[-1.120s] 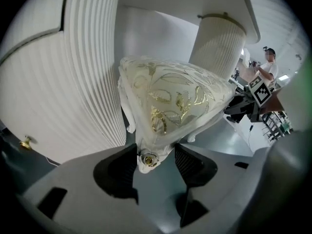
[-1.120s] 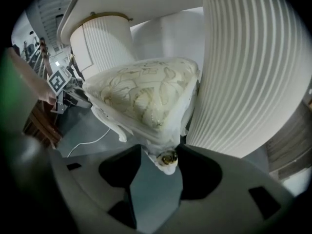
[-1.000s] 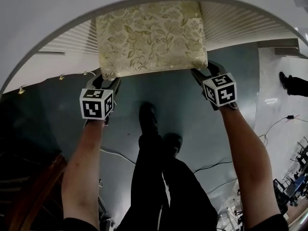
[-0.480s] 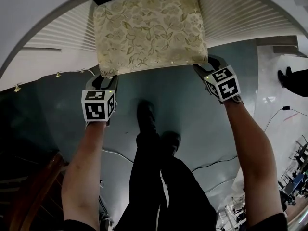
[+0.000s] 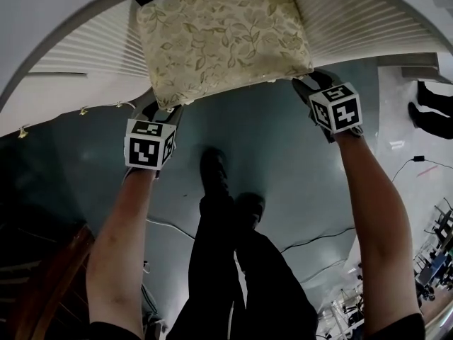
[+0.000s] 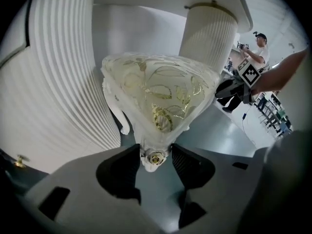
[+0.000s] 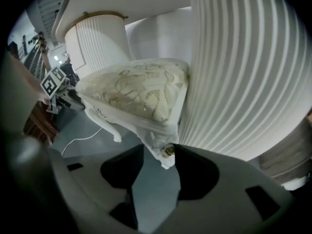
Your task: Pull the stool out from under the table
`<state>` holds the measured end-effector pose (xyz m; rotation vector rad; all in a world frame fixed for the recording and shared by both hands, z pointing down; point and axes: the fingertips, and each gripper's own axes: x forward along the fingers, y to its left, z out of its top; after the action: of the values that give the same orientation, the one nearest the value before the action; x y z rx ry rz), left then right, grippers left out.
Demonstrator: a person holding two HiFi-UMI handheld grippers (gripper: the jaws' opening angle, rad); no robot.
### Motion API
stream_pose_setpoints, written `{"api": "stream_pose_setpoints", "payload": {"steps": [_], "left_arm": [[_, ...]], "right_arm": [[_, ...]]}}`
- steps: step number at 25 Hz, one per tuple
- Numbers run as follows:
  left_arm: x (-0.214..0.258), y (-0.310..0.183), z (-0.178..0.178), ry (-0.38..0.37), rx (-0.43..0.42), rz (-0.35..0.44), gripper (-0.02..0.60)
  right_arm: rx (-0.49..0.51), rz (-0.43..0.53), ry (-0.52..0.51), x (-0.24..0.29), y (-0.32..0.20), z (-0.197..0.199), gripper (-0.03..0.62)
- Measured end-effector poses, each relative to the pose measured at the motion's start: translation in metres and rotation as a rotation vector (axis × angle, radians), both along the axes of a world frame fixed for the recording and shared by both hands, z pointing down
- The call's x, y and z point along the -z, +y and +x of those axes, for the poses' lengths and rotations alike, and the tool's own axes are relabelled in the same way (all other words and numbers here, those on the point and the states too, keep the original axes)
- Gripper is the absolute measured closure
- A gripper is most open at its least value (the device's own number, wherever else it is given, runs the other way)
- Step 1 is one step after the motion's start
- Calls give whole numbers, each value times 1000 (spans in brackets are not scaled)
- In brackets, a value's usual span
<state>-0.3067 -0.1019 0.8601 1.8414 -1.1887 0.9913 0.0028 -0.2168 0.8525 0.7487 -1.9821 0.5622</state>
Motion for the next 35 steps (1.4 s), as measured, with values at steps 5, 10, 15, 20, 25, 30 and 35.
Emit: {"api": "stream_pose_setpoints", "payload": {"steps": [5, 10, 15, 20, 25, 30, 35], "left_arm": [[-13, -4, 0, -58, -129, 30, 356], [-13, -3, -2, -53, -54, 52, 383], [-17, 2, 4, 2, -209, 30, 385], [-19, -3, 1, -4, -209, 74, 379], [-21, -2, 0, -5, -175, 84, 380], [-20, -2, -1, -41, -36, 39, 381], [-19, 1, 0, -89, 21, -25, 379]], "right_arm": [[18, 74, 10, -6, -4, 0, 399], [47, 79, 24, -8, -3, 2, 425], [33, 106, 89, -10, -8, 4, 408], [-5, 76, 95, -25, -10, 1, 313], [-118, 55, 30, -24, -11, -9, 332], [-46, 13, 8, -23, -8, -2, 375], [19, -42, -60, -25, -2, -8, 308]]}}
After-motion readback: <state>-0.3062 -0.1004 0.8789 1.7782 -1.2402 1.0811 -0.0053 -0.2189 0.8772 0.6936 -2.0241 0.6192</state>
